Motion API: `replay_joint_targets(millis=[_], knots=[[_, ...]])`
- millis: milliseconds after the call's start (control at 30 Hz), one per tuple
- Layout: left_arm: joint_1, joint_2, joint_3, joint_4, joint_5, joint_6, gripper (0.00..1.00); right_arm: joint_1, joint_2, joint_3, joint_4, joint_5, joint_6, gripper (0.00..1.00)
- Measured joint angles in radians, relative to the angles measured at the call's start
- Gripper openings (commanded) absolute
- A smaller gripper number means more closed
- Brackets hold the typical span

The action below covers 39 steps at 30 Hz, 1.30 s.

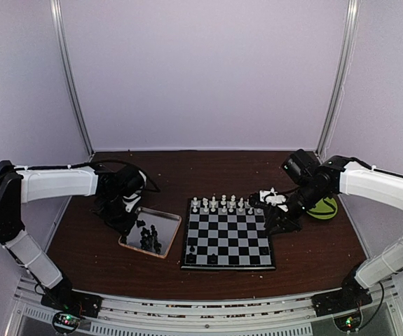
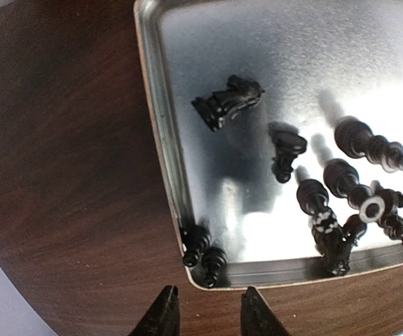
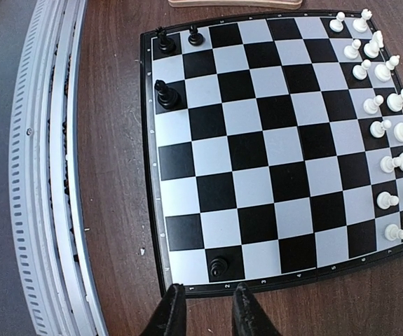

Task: Set up the chess pieces on the board
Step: Pick up the pawn from the storage box.

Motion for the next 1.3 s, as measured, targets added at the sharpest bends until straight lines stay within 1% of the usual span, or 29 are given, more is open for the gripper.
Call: replay_joint_targets(millis=[200, 467, 700, 1000, 1200, 1300], knots=[[0.028, 0.042, 0.0, 0.019, 0.0, 0.002, 0.3, 0.0, 0.0, 0.0, 0.0, 0.0, -0.002, 0.23], [0.034, 0.084, -0.008, 0.048, 0.009, 0.012, 0.22, 0.0, 0.013, 0.0, -0.004, 0.0, -0.002, 0.23], [0.035, 0.089, -0.023, 0.067, 0.026, 0.017, 0.21, 0.0, 0.021, 0.0, -0.005, 0.0, -0.002, 0.23], [0.035, 0.09, -0.033, 0.068, 0.042, 0.023, 0.12, 0.0, 0.021, 0.0, -0.008, 0.0, -0.003, 0.23], [0.035, 0.097, -0.033, 0.073, 0.064, 0.031, 0.14, 0.0, 0.021, 0.0, -0.009, 0.0, -0.003, 0.23], [0.035, 0.113, -0.033, 0.085, 0.068, 0.035, 0.09, 0.0, 0.022, 0.0, -0.01, 0.0, -0.005, 0.23]])
